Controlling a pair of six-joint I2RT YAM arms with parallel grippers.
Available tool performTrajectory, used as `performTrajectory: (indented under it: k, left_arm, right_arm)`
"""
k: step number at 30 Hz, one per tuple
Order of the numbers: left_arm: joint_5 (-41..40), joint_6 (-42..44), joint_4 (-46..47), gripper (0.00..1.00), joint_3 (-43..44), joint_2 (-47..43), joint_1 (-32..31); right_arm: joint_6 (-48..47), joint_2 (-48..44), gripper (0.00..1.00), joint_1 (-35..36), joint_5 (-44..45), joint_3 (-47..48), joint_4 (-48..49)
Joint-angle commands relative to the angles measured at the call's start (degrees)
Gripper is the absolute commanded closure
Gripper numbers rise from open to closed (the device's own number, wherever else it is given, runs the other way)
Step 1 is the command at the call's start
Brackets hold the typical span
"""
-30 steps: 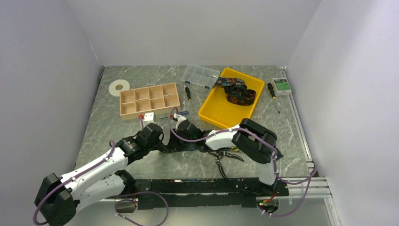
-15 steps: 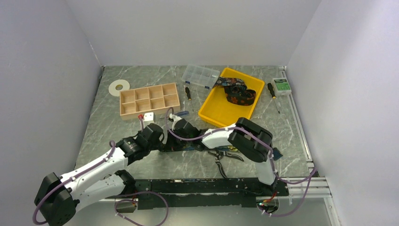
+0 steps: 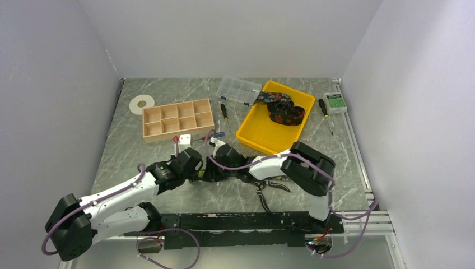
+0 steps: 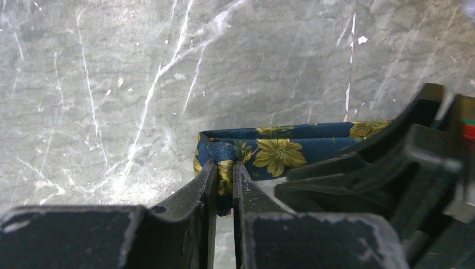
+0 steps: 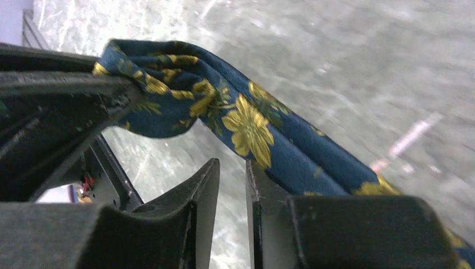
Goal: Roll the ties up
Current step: Roll the tie at the center of the board.
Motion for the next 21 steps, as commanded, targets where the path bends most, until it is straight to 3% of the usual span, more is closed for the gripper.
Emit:
performTrajectory:
  k: [1,21]
  left_arm:
    - [-4.1,1.0,0.0,0.97,3.2,1.6,-1.3]
    - [-6.9,0.0,6.4,0.97,9.8,20.5,-11.5]
  right_arm:
    - [-1.9,-7.1,0.68,-1.3,5.8,-4.4,-1.2]
    - [-6.1,-34.5,0.62,-3.6,19.2,-23.4,-6.4]
